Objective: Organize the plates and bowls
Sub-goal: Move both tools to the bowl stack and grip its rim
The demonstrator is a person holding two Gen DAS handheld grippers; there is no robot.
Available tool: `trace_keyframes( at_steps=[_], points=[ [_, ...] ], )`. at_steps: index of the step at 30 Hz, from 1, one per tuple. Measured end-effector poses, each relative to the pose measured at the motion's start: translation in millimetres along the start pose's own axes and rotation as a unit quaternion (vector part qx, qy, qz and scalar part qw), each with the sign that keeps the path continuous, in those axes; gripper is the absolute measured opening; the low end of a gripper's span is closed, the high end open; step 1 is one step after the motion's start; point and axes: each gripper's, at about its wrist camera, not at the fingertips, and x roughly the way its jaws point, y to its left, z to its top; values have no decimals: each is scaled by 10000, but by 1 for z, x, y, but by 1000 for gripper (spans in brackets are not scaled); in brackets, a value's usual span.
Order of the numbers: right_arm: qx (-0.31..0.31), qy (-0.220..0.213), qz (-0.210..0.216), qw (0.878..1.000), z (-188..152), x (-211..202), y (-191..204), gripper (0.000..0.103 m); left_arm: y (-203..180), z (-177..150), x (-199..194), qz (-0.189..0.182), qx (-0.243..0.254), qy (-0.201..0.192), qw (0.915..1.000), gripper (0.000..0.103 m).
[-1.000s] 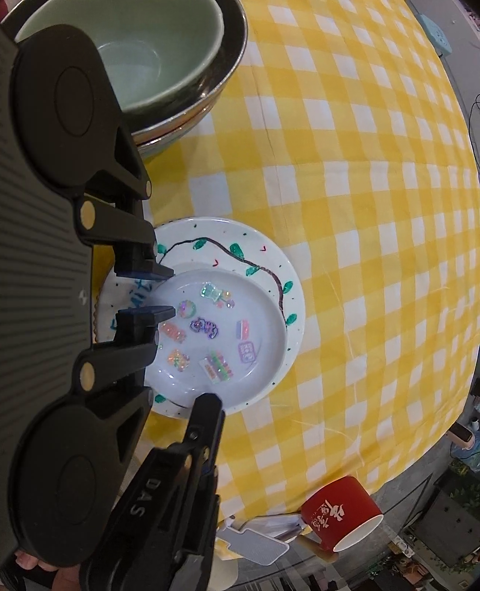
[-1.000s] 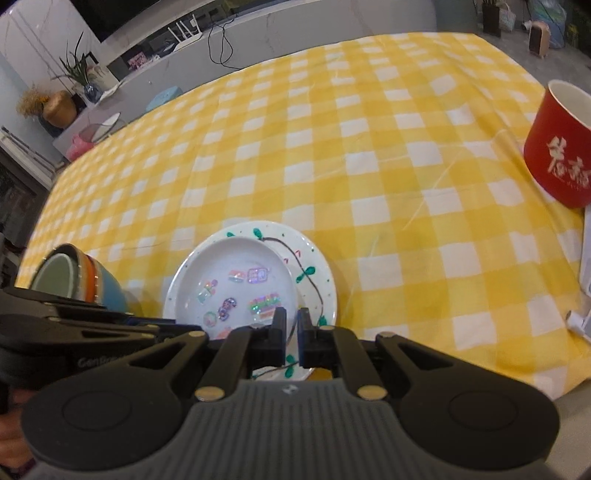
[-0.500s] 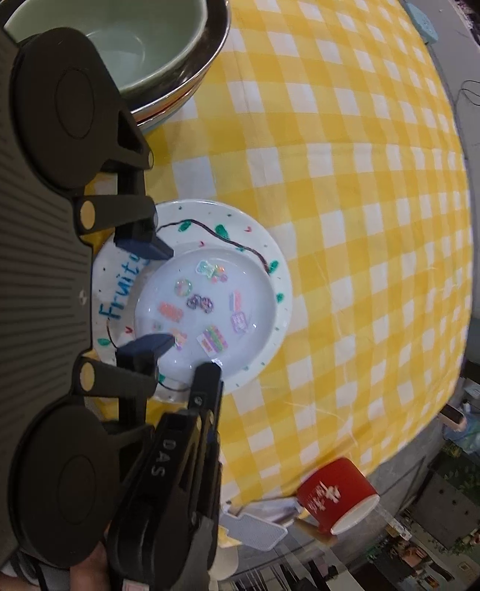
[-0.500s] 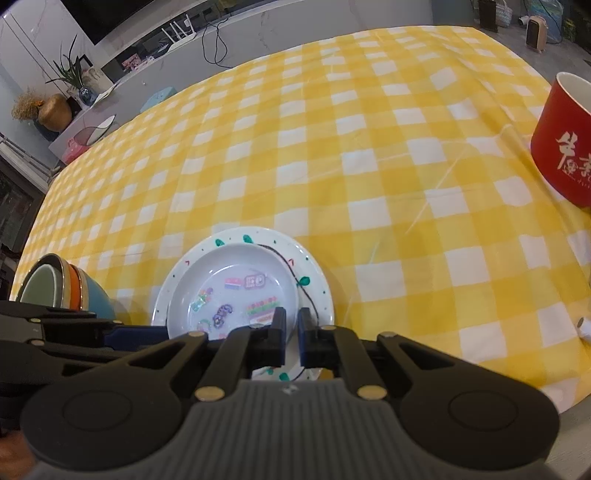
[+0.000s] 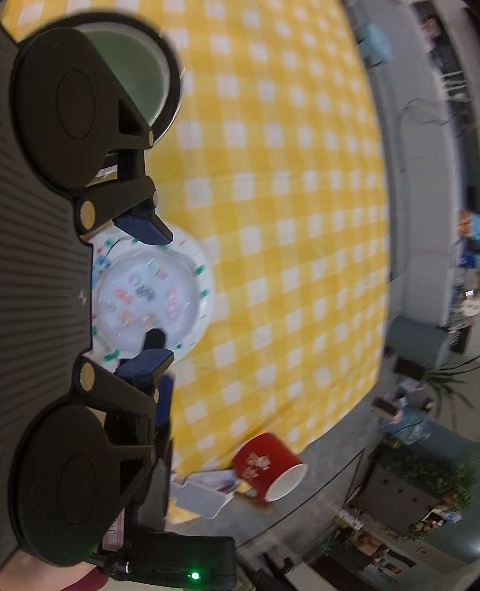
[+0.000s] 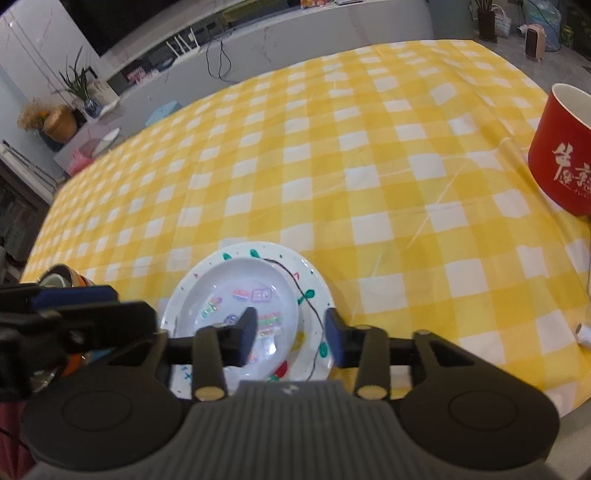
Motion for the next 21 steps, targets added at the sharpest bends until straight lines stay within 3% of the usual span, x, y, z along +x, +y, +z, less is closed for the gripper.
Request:
trace_keyframes(
  at_steps=[5, 8, 11, 14, 16, 21],
  points=[
    [298, -394, 396, 9980, 5, -15, -5, 82, 5, 2, -34, 272, -35, -458, 9986, 79],
    [342, -555, 505, 9966, 7, -22, -5, 84, 20, 3, -54, 571, -357, -635, 9957, 79],
    [406, -626, 738, 9945, 9, -30, -2, 84, 41, 2, -78, 1046, -800, -914, 9871, 79],
    [331, -644, 1012, 9922, 12, -38, 14, 87, 65, -5, -97, 1268, -1083, -1168, 9791, 80],
    [27, -647, 1078, 9921, 15, -43, 36, 89, 83, -13, -101, 1406, -1288, -1180, 9745, 80],
    [-591, -365, 1284, 9893, 14, -39, 94, 90, 118, -31, -82, 1382, -1275, -768, 9792, 81]
  ],
)
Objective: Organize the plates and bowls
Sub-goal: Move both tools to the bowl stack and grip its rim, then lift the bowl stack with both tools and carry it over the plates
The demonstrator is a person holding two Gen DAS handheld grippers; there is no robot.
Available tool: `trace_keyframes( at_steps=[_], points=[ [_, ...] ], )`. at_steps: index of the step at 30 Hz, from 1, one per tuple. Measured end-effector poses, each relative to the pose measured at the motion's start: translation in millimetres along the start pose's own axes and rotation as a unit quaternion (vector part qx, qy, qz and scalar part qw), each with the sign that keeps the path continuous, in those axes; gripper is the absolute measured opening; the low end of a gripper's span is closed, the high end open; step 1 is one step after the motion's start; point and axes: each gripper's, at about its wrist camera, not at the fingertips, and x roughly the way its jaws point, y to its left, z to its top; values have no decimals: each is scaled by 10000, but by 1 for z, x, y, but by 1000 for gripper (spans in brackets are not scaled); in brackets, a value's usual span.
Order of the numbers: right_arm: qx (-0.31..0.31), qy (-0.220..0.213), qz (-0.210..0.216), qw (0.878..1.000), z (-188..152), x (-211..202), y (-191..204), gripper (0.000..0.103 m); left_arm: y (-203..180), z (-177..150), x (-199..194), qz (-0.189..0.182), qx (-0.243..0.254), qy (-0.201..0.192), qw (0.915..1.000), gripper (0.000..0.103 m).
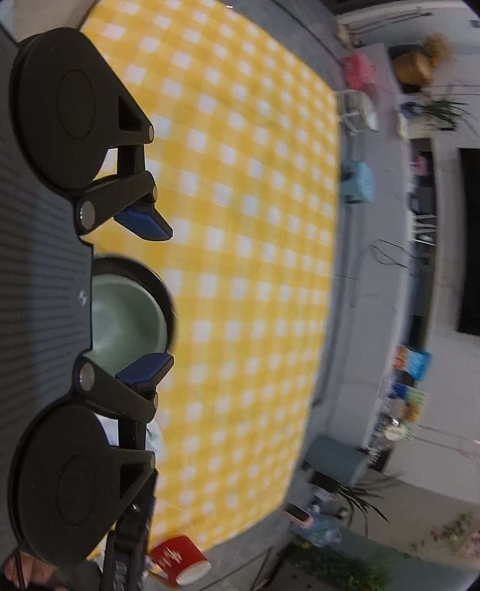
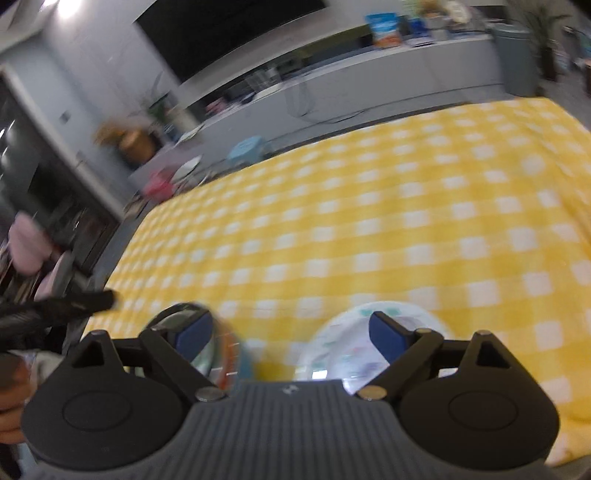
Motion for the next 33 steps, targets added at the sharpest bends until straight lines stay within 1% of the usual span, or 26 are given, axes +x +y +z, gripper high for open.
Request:
trace_keyframes(
  at_steps=[4, 6, 8, 10, 11, 12, 14, 16, 19, 21, 23, 25, 26, 28, 29, 33],
  points=[
    [-19, 433, 133, 9990, -2, 25, 25, 90, 18, -5, 19, -302, -258, 308, 9987, 81],
    [-169, 635, 49, 9978, -6, 37, 36, 88, 23, -9, 30, -382, -394, 512, 9972, 81],
    [-242, 877, -109, 9958, -9, 50, 41, 81, 29, -13, 41, -455, -586, 758, 9944, 81],
    [-228, 1064, -124, 9940, -10, 61, 43, 80, 32, -17, 49, -551, -666, 953, 9917, 79],
    [-196, 1164, -115, 9929, -11, 67, 42, 79, 33, -18, 51, -607, -681, 984, 9910, 78],
    [-136, 1241, -120, 9921, -13, 72, 42, 78, 34, -19, 53, -581, -715, 1003, 9907, 76],
    [-10, 1359, -152, 9906, -13, 80, 39, 76, 39, -20, 57, -548, -838, 1053, 9894, 77],
    [109, 1416, -156, 9897, -12, 86, 35, 72, 42, -21, 60, -599, -990, 1118, 9870, 77],
    [356, 1533, 11, 9875, -12, 91, 30, 68, 44, -24, 66, -652, -1061, 1234, 9845, 77],
    [483, 1627, 41, 9855, -13, 96, 26, 67, 46, -25, 72, -679, -1139, 1330, 9822, 77],
    [584, 1704, 12, 9836, -13, 100, 25, 58, 49, -27, 78, -735, -1307, 1424, 9784, 77],
    [654, 1790, -4, 9817, -14, 105, 23, 51, 53, -29, 83, -759, -1502, 1534, 9737, 77],
    [686, 1837, 7, 9806, -15, 108, 23, 50, 54, -31, 86, -729, -1559, 1599, 9720, 76],
    [716, 1940, -12, 9784, -17, 113, 24, 49, 56, -33, 89, -677, -1631, 1643, 9705, 78],
    [707, 1991, -27, 9774, -18, 116, 25, 50, 58, -34, 90, -731, -1681, 1648, 9691, 78],
    [809, 2032, -18, 9758, -19, 120, 25, 55, 65, -39, 94, -858, -2128, 1766, 9572, 80]
  ],
)
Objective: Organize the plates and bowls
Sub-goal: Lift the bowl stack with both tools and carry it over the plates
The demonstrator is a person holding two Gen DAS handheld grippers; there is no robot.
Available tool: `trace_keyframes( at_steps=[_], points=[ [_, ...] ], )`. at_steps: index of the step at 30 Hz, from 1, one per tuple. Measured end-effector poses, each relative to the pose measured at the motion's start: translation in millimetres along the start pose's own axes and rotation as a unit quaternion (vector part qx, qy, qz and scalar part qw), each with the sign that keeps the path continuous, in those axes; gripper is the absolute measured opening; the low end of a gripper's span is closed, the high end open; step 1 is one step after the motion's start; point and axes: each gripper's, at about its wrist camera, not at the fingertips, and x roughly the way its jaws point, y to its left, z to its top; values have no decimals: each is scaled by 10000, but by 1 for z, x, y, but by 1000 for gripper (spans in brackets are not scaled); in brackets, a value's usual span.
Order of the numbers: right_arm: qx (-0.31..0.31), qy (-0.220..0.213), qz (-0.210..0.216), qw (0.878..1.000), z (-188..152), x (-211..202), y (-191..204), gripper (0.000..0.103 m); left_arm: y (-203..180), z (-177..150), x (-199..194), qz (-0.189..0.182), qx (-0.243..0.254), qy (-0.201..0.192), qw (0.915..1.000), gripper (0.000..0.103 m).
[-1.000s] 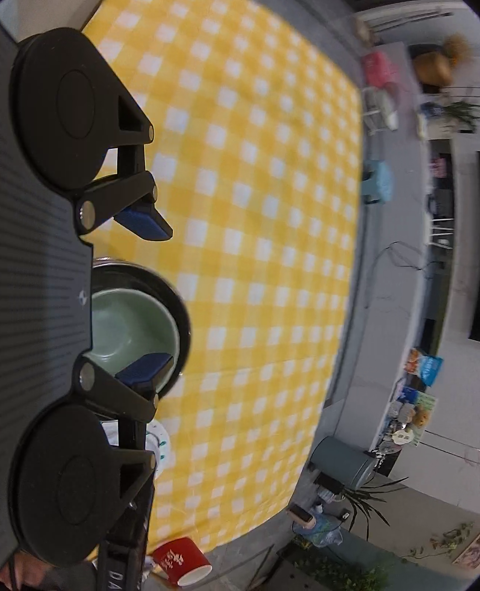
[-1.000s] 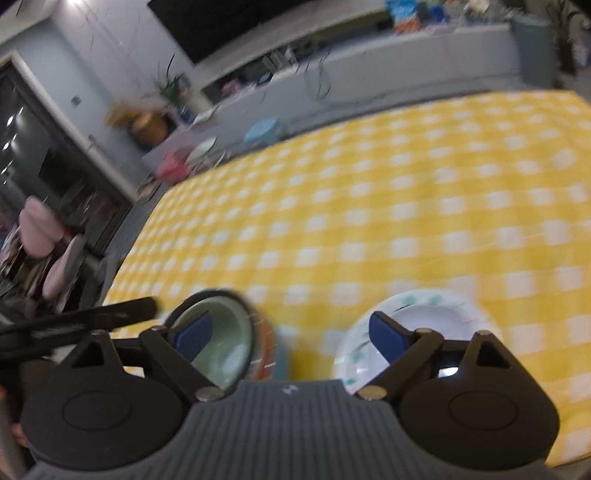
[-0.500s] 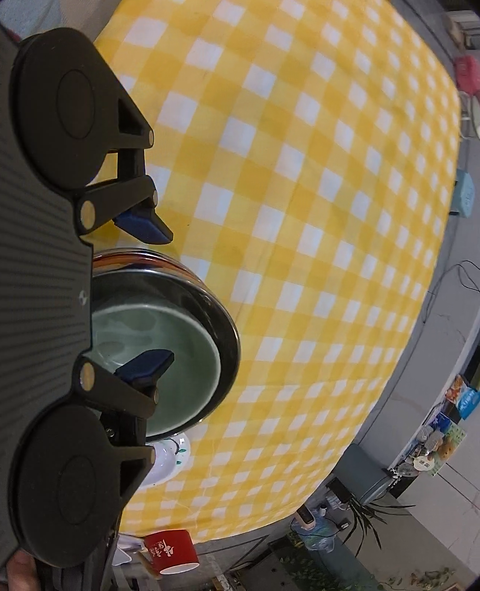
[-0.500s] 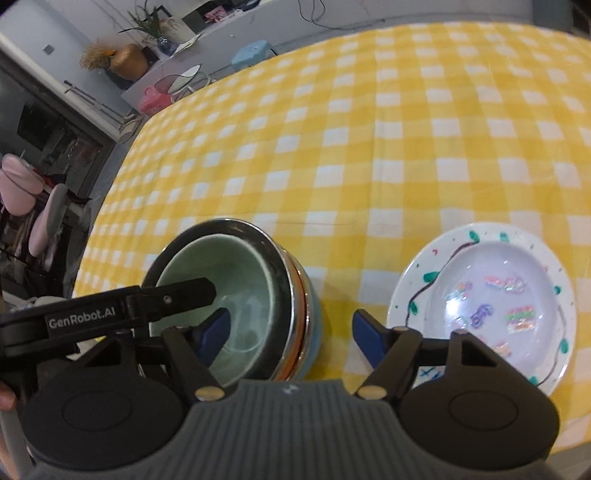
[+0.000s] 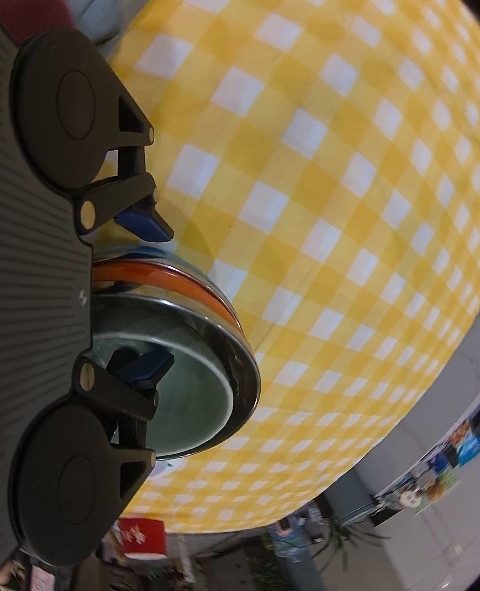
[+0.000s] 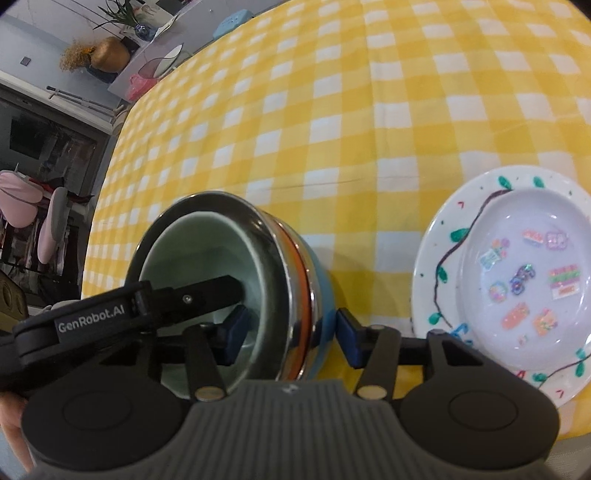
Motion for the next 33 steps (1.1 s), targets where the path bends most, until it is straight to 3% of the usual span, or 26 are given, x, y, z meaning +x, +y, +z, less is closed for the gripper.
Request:
trace_keyframes(
  at_steps=[7, 16, 24, 33],
  points=[
    [-70, 12, 3, 10000, -1, 3, 4, 60, 9, -2, 3, -261, -376, 117, 9989, 74],
    [173, -285, 262, 9991, -8, -10, -15, 49, 14, -2, 2, -347, -627, 158, 9973, 73],
    [279, -313, 245, 9988, -8, -14, -14, 49, 10, -1, -2, -364, -522, 107, 9979, 71],
    [237, -639, 240, 9974, -3, -46, -5, 48, -9, -5, -25, -625, -349, -232, 9972, 68]
  ],
)
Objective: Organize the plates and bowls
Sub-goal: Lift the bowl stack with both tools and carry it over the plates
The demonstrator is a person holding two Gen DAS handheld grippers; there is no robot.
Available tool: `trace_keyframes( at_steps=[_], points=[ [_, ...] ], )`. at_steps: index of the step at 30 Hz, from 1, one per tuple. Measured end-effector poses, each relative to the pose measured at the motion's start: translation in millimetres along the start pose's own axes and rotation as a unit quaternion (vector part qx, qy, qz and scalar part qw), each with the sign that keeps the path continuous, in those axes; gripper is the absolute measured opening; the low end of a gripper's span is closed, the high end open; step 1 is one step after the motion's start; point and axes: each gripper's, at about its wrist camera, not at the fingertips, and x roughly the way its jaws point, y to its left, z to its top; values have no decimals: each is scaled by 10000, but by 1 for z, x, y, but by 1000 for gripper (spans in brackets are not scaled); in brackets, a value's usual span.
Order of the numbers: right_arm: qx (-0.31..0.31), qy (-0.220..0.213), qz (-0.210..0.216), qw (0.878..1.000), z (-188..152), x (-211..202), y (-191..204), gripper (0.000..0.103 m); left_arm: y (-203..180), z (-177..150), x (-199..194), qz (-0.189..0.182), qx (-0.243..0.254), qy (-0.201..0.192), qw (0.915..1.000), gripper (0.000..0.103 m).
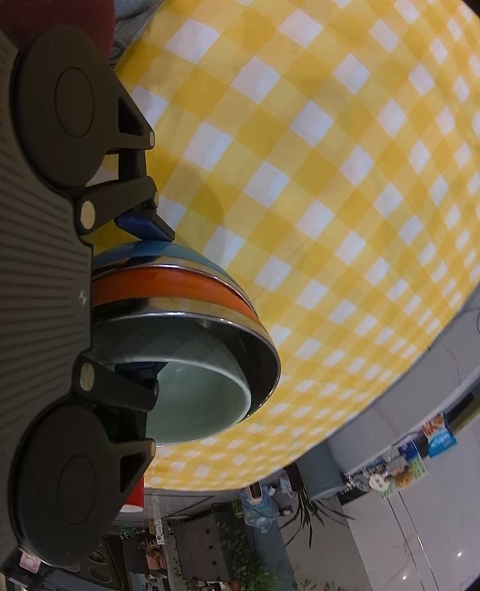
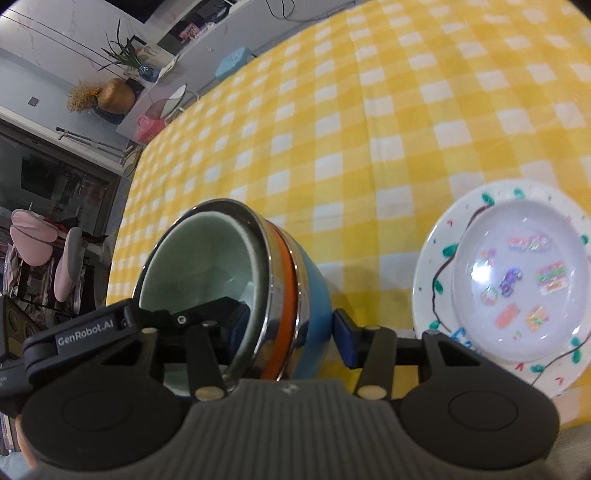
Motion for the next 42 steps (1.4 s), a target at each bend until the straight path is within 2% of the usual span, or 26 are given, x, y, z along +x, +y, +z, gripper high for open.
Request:
trace_keyframes(
  at_steps=[8, 20, 25, 32, 36, 42],
  points=[
    [-57, -265, -268, 9993, 7, -46, -8, 48, -42, -6, 8, -244, 227, 13, 9994, 69],
    [622, -642, -575, 9943, 4, -108, -79, 48, -112, -27, 60, -356, 903, 523, 9939, 69],
    [887, -682, -624, 9918, 1, -114, -106, 48, -129, -34, 81, -297, 1183, 728, 9899, 69],
    [1139, -640, -582, 9897, -1, -106, -127, 49, -137, -42, 99, -141, 1452, 809, 9860, 69],
    [1190, -586, -620, 9892, -2, -98, -135, 49, -133, -43, 108, -86, 1432, 906, 9855, 69],
    [1055, -676, -609, 9902, -4, -94, -137, 49, -130, -41, 108, -104, 1459, 841, 9857, 71]
  ],
)
